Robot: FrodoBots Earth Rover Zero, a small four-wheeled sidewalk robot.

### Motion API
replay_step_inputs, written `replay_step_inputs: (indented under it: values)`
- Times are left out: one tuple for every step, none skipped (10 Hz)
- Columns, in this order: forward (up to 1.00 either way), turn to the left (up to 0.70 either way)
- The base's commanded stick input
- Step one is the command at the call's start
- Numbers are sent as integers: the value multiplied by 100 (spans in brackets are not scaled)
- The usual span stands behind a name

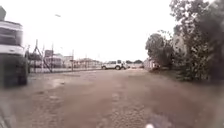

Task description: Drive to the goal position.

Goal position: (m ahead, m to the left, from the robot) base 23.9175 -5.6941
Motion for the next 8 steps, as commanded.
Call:
replay_step_inputs:
  values:
    - [70,0]
    - [70,0]
    - [70,0]
    - [70,0]
    - [70,0]
    - [70,0]
    - [70,0]
    - [70,0]
